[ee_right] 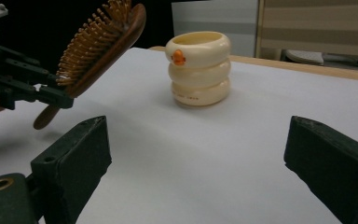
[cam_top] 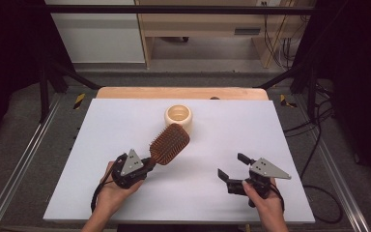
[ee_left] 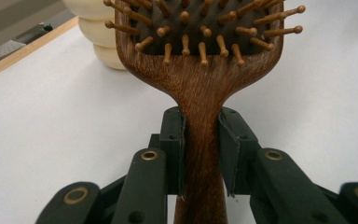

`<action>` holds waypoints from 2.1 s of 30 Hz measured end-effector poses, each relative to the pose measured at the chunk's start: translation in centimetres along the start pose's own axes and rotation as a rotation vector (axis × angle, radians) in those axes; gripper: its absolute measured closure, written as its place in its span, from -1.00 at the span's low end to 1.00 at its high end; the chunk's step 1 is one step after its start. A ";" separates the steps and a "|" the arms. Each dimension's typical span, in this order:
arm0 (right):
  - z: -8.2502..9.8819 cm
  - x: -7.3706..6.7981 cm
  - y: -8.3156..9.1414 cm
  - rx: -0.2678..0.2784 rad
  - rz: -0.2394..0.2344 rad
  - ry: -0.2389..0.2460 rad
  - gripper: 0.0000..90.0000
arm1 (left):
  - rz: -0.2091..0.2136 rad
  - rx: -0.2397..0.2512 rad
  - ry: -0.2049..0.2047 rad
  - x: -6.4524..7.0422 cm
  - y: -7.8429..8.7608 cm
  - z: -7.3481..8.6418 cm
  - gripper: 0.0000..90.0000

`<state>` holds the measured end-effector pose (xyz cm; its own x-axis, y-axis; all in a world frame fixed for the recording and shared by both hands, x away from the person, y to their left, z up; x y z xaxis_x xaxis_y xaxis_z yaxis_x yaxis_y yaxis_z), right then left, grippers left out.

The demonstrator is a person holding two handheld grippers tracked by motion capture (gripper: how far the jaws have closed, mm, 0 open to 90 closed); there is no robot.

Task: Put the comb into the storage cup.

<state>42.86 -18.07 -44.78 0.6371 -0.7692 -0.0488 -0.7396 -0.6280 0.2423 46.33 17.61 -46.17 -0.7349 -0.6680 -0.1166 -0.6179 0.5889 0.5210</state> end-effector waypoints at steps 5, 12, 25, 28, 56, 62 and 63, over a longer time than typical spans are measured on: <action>-1.2 -1.4 -1.5 -0.012 -0.024 0.007 -0.87 | -0.016 0.039 0.029 -0.8 0.8 0.3 0.61; -2.1 -3.0 -4.2 -0.016 -0.039 -0.003 -0.89 | -0.037 0.051 0.024 -1.3 1.1 0.7 0.61; -3.2 -3.6 -6.6 -0.031 -0.047 -0.048 -0.89 | -0.055 0.102 0.039 -0.8 1.9 0.5 0.61; -4.0 -3.5 -7.3 -0.020 -0.055 -0.062 -0.89 | -0.055 0.120 0.047 -0.6 2.1 0.3 0.61; -4.6 -5.4 -8.2 0.028 -0.111 -0.127 -0.87 | -0.031 0.153 0.019 1.4 1.3 -0.3 0.61; -4.7 -5.8 -8.5 0.031 -0.117 -0.147 -0.83 | -0.032 0.163 0.029 1.5 1.1 -0.3 0.61; -4.8 -5.9 -8.6 0.030 -0.119 -0.153 -0.83 | -0.032 0.166 0.029 1.6 1.1 -0.3 0.61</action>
<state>46.52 -7.60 -41.96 0.6819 -0.6968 -0.2224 -0.6686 -0.7171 0.1969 44.59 17.08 -45.49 -0.7073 -0.6991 -0.1048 -0.6801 0.6325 0.3707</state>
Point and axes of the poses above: each handheld gripper's, and its own axes: y roughly backward along the jaws, z roughly out of its underside, x roughly to its right, the point moved 3 cm from there along -y, roughly forward along the jaws, and after that the axes turned 4 degrees about y, right-handed, at the moved point
